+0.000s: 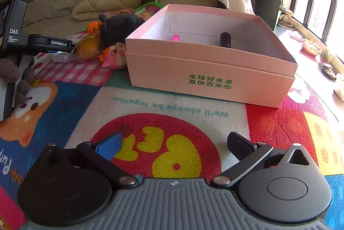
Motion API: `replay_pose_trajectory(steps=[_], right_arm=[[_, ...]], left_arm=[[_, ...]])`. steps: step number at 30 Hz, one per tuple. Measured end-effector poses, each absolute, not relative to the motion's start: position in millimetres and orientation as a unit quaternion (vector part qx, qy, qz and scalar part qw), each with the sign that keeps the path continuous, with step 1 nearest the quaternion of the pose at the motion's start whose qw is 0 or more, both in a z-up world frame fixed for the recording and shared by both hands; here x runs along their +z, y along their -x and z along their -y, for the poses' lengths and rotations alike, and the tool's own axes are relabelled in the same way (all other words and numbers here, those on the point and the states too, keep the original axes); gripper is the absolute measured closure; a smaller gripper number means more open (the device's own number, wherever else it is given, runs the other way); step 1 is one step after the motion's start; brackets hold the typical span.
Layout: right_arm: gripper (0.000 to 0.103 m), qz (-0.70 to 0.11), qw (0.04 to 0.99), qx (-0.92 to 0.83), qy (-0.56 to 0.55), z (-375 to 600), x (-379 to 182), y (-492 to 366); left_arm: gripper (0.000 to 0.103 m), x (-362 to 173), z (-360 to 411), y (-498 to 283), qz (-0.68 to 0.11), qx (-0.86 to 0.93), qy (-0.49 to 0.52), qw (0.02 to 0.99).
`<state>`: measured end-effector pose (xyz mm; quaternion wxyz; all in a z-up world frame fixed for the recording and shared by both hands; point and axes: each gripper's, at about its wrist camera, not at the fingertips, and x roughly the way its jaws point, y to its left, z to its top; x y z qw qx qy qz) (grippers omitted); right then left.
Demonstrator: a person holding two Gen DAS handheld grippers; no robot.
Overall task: Organize objects
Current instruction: 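Grasp the white battery holder with the left gripper, then grasp the bagged bread roll with the right gripper and lift it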
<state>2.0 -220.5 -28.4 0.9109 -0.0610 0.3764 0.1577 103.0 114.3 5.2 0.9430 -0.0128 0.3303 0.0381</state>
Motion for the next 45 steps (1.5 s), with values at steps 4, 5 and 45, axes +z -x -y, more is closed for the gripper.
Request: replay_pose_trajectory(steps=[4, 5, 45], right_arm=[[0.000, -0.376, 0.911, 0.157, 0.063, 220, -28, -2], [0.000, -0.377, 0.911, 0.156, 0.064, 220, -27, -2], [0.044, -0.365, 0.874, 0.271, 0.173, 47, -1, -44]], left_arm=[[0.050, 5, -114, -57, -0.330, 0.016, 0.004, 0.944], [0.050, 5, -113, -45, -0.328, 0.012, -0.002, 0.945], [0.050, -1, -171, 28, -0.274, -0.006, 0.197, 0.941]])
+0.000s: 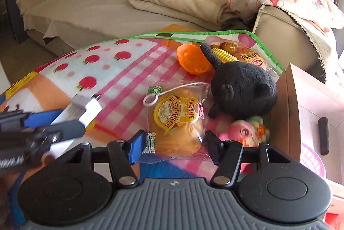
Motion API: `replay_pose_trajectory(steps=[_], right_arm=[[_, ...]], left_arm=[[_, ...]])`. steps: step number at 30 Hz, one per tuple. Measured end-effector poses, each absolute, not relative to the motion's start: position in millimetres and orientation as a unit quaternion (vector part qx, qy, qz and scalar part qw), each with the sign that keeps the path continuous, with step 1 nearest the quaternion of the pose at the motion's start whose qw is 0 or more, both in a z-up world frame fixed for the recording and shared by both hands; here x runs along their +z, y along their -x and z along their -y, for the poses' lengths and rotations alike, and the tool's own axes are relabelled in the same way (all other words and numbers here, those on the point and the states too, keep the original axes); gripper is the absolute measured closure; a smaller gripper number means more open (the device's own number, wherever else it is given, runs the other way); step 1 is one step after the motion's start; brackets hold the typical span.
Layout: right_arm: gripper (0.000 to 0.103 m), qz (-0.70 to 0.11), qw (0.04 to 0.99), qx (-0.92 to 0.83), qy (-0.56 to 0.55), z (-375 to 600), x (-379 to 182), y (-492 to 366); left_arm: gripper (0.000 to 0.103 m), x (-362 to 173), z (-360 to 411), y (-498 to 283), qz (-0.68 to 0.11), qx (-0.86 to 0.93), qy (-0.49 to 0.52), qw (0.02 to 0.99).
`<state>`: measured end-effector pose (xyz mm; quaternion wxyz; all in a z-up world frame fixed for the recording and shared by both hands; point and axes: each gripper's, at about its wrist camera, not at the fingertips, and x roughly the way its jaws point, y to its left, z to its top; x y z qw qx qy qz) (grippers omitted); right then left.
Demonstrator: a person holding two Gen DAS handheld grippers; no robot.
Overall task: Organize objects
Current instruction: 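Grasp the bagged bread roll with the right gripper and lift it, then lower the bread into the pink box with the right gripper while the left drops the battery holder in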
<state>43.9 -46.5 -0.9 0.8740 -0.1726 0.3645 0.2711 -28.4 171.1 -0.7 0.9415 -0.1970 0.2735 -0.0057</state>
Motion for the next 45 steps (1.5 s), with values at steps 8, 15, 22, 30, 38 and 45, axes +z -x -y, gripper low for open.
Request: replay_pose_trajectory(steps=[8, 15, 22, 30, 38, 45], right_arm=[[0.044, -0.356, 0.866, 0.275, 0.216, 103, 2, 38], [0.034, -0.368, 0.877, 0.244, 0.190, 156, 5, 74], [0.019, -0.348, 0.888, 0.246, 0.170, 155, 8, 53], [0.048, -0.350, 0.884, 0.257, 0.172, 152, 5, 61], [0.048, -0.280, 0.926, 0.214, 0.132, 216, 48, 98], [0.048, -0.203, 0.962, 0.154, 0.103, 273, 69, 120]], left_arm=[[0.050, 0, -168, 28, -0.278, -0.001, 0.183, 0.943], [0.050, 5, -148, 31, -0.296, 0.003, 0.135, 0.946], [0.050, 8, -115, 47, -0.315, -0.017, 0.082, 0.945], [0.050, 10, -86, 66, -0.335, -0.035, 0.015, 0.942], [0.051, 22, -46, 62, -0.345, -0.092, -0.004, 0.934], [0.051, 93, 0, 22, -0.276, -0.137, -0.011, 0.951]])
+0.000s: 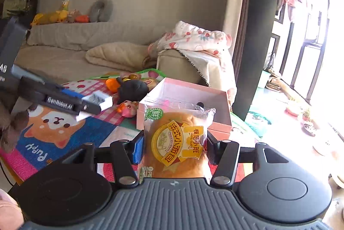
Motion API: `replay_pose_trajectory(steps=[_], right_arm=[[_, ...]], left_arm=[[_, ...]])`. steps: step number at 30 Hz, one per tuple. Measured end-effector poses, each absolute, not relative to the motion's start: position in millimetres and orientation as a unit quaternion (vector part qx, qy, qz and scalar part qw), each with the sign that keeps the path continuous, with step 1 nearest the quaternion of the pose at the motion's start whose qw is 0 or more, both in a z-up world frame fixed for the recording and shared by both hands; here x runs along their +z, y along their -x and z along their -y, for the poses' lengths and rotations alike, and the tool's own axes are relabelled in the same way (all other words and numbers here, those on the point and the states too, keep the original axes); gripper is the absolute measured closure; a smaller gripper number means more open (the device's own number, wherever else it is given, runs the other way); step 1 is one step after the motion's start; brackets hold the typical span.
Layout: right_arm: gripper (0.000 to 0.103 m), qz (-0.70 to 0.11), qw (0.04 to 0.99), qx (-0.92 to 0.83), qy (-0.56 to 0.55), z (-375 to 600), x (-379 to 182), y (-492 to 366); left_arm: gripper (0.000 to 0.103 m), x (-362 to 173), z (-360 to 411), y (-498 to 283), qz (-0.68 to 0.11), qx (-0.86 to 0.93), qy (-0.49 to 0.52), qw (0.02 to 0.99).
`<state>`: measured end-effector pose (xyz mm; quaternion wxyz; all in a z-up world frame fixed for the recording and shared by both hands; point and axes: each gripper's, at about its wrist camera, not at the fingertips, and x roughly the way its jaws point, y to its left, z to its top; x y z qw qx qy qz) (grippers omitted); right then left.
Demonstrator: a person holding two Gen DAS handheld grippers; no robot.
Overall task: Organize objects
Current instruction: 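Lower the bread into the pink box with the right gripper while the left drops the battery holder in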
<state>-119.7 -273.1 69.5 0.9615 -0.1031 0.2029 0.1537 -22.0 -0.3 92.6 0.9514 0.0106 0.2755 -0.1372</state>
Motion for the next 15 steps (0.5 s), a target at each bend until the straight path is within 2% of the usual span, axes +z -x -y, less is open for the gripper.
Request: replay_pose_trajectory(steps=[7, 12, 15], right_arm=[[0.048, -0.223, 0.964, 0.129, 0.062, 304, 51, 110], [0.048, -0.241, 0.962, 0.113, 0.055, 313, 36, 103], [0.048, -0.251, 0.961, 0.105, 0.047, 317, 31, 99]], left_arm=[[0.050, 141, 57, -70, -0.220, -0.137, 0.030, 0.965], [0.051, 125, 85, -130, -0.209, -0.144, 0.095, 0.963], [0.051, 100, 100, -155, -0.244, -0.148, 0.087, 0.955]])
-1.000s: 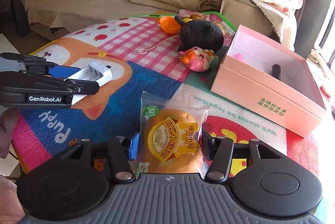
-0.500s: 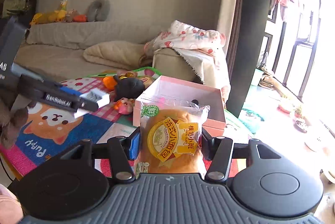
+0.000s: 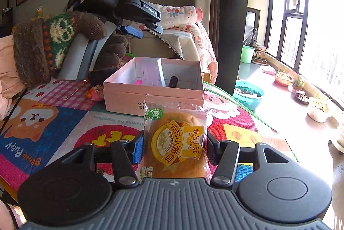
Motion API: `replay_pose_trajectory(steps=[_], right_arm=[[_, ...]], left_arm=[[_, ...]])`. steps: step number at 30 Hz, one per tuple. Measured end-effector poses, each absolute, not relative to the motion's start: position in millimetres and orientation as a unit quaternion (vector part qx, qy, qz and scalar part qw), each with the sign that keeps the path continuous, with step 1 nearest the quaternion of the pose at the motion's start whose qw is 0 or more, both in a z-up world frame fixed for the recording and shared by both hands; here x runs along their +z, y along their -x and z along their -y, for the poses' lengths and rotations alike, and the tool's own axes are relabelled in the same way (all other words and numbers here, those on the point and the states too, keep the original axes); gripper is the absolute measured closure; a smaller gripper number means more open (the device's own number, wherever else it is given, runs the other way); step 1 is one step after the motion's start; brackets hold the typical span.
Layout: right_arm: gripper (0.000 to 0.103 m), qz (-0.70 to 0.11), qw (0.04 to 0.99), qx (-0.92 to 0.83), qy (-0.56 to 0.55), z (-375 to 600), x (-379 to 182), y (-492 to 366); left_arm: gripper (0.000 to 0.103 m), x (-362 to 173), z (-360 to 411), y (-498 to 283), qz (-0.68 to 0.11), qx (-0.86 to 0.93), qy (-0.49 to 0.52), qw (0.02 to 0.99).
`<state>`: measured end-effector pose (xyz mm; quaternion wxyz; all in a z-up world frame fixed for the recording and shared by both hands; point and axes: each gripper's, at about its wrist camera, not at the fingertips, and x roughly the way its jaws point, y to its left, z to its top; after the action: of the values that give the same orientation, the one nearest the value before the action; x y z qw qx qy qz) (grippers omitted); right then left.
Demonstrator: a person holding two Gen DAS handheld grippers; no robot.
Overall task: Organize objects
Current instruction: 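Lower the bread into the pink box with the right gripper while the left drops the battery holder in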
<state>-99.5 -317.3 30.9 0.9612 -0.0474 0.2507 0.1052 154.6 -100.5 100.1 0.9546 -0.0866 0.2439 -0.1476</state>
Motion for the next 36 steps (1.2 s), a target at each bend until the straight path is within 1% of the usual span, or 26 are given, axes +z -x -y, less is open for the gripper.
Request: replay_pose_trajectory(steps=[2, 5, 8, 11, 15, 18, 24, 25, 26, 27, 29, 32, 35, 36], right_arm=[[0.048, -0.253, 0.961, 0.099, 0.047, 318, 29, 99], [0.048, -0.263, 0.959, 0.093, 0.043, 319, 25, 94], [0.048, -0.275, 0.956, 0.092, 0.040, 318, 24, 86], [0.048, -0.270, 0.957, 0.093, 0.046, 313, 31, 76], [0.048, -0.254, 0.961, 0.103, 0.044, 307, 55, 53], [0.048, -0.256, 0.960, 0.113, 0.027, 305, 78, 19], [0.048, -0.269, 0.958, 0.102, -0.002, 293, 108, -57], [0.046, -0.279, 0.955, 0.105, -0.007, 291, 108, -68], [0.037, -0.287, 0.952, 0.103, -0.013, 290, 108, -77], [0.029, -0.295, 0.950, 0.096, -0.023, 289, 106, -85], [0.028, -0.303, 0.948, 0.090, -0.032, 288, 101, -90], [0.019, -0.305, 0.948, 0.088, -0.032, 287, 90, -80], [0.018, -0.295, 0.952, 0.082, 0.001, 281, 76, -56], [0.016, -0.290, 0.954, 0.080, 0.015, 278, 70, -46]], left_arm=[[0.051, 88, 99, -158, -0.248, -0.149, 0.090, 0.953], [0.051, 84, 87, -147, -0.243, -0.151, 0.089, 0.954], [0.051, 85, 70, -121, -0.234, -0.162, 0.073, 0.956], [0.051, 83, 52, -85, -0.235, -0.179, 0.058, 0.954], [0.051, 69, 30, -30, -0.257, -0.195, 0.038, 0.946], [0.051, 54, 17, -3, -0.271, -0.186, 0.024, 0.944], [0.051, 29, -11, 12, -0.315, -0.158, 0.035, 0.935], [0.051, 27, -14, 12, -0.319, -0.152, 0.036, 0.935], [0.051, 25, -18, 12, -0.321, -0.143, 0.038, 0.935], [0.051, 23, -21, 13, -0.322, -0.136, 0.039, 0.936], [0.051, 21, -28, 14, -0.322, -0.130, 0.046, 0.937], [0.051, 18, -36, 14, -0.325, -0.124, 0.055, 0.936], [0.051, 13, -38, 13, -0.329, -0.121, 0.062, 0.934], [0.051, 11, -38, 12, -0.330, -0.122, 0.065, 0.934]])
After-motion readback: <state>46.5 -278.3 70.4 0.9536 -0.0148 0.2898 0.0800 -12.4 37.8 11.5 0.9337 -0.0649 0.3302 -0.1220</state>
